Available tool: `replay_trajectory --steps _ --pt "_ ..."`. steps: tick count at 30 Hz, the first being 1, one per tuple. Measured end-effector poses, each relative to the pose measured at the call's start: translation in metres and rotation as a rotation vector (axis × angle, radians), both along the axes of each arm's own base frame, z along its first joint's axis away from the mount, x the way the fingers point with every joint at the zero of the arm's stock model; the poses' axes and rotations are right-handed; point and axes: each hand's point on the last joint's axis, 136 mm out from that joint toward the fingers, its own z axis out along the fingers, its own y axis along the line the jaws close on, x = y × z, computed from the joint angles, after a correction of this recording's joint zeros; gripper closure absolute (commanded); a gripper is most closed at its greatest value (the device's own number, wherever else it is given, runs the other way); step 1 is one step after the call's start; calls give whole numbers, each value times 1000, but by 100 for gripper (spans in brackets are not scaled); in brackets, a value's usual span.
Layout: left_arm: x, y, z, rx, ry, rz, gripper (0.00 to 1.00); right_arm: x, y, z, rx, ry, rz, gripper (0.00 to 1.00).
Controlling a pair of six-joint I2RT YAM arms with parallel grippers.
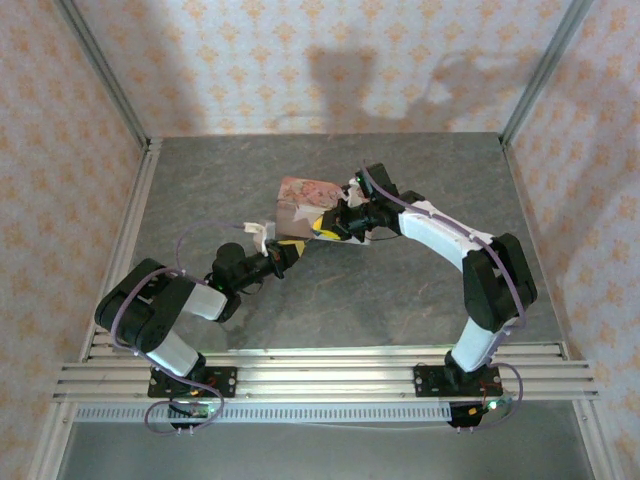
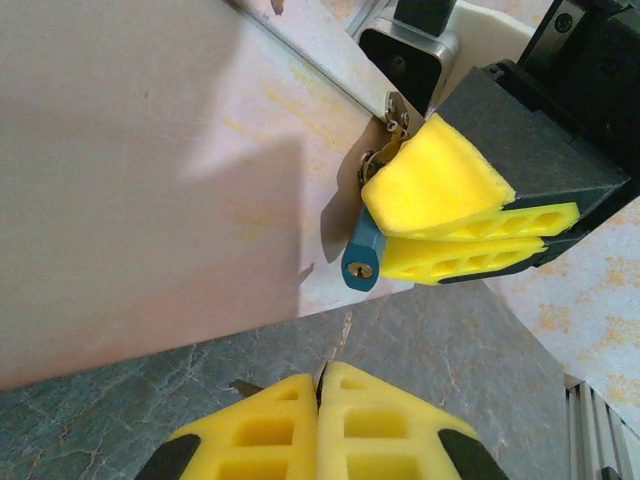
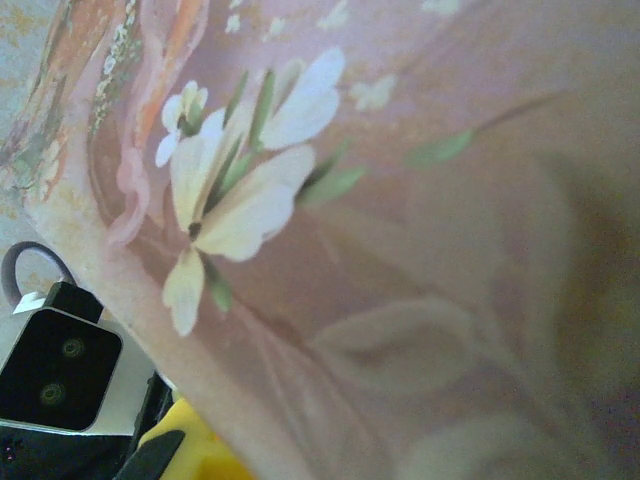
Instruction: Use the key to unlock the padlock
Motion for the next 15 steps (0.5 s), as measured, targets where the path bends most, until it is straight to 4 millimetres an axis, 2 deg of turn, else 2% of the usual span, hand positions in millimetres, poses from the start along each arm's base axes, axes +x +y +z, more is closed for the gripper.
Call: replay_trajectory --steps 15 --pt "2 -7 9 -10 -25 -10 100 1 1 1 5 7 -9 100"
